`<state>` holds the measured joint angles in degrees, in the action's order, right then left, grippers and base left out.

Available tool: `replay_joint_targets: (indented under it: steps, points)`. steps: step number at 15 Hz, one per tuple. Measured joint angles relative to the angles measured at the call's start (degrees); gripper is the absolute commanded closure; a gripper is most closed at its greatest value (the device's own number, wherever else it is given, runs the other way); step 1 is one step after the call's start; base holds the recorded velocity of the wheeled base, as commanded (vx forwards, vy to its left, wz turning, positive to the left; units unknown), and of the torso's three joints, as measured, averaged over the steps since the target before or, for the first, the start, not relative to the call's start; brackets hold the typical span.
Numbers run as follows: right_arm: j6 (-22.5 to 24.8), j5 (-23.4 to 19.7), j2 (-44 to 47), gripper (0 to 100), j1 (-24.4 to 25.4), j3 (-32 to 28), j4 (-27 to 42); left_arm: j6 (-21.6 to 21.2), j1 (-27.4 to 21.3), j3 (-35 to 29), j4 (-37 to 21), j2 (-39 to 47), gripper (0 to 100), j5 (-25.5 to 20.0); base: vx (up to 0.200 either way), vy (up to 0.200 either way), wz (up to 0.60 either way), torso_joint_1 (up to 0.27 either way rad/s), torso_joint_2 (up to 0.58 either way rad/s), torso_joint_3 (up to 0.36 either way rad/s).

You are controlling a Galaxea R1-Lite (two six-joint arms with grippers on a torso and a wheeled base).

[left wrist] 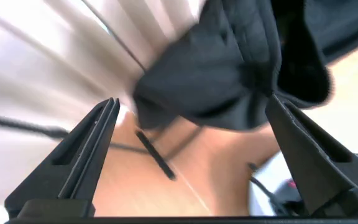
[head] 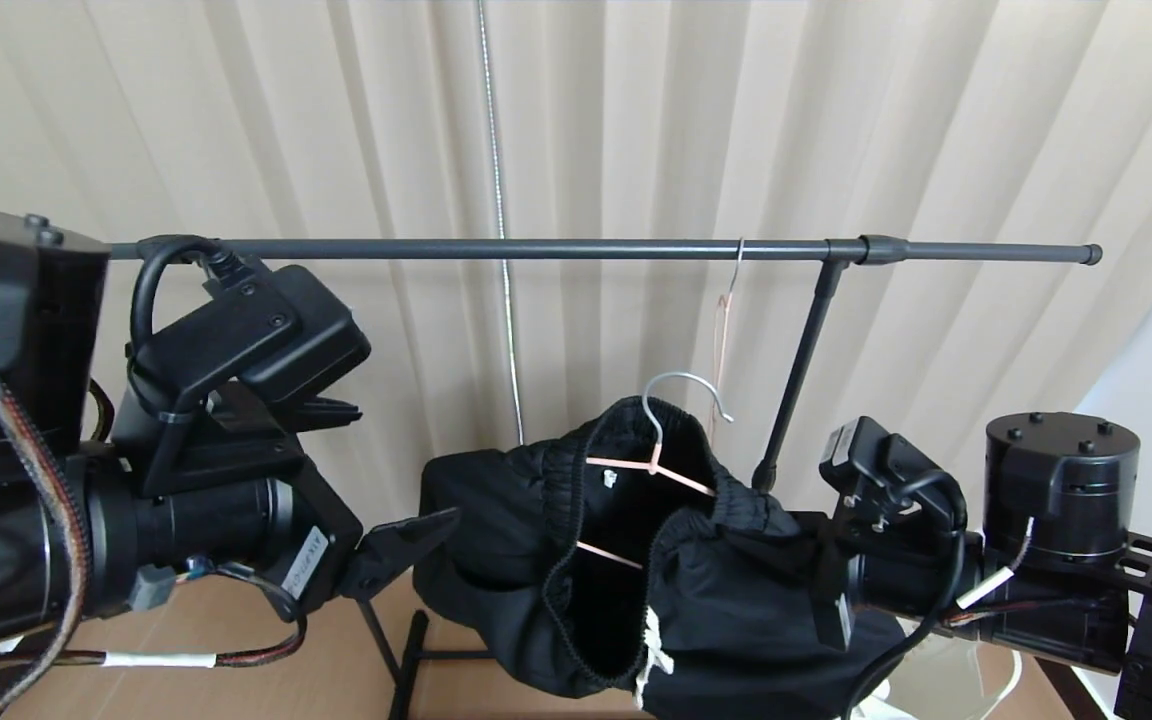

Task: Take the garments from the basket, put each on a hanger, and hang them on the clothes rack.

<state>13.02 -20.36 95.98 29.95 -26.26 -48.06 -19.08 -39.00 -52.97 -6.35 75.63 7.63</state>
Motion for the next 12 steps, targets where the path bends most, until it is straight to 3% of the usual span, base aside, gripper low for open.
replay_joint_targets:
  steps: [3,8,10,12]
  points:
    - [1.3,-2.0,-0.1,100,0.0,0.8,0.0,-10.4,4.4,0.0,1.5,1.5,0,-9.9,0.0,0.0,0.0,0.0,0.0,0.0]
    - [1.4,-3.6,-0.2,100,0.0,1.5,0.0,-22.0,10.8,-1.0,5.5,8.3,0,-31.2,0.0,0.0,0.0,0.0,0.0,0.0]
    - [1.4,-3.7,-0.3,100,0.0,1.5,-0.1,-25.2,11.8,-2.0,5.5,10.4,0,-34.3,0.0,0.0,0.0,0.0,0.0,0.0]
    - [1.4,-3.7,-0.3,100,0.0,1.6,0.0,-31.2,11.9,-3.4,5.5,12.5,0,-34.7,0.0,0.0,0.0,0.0,0.0,0.0]
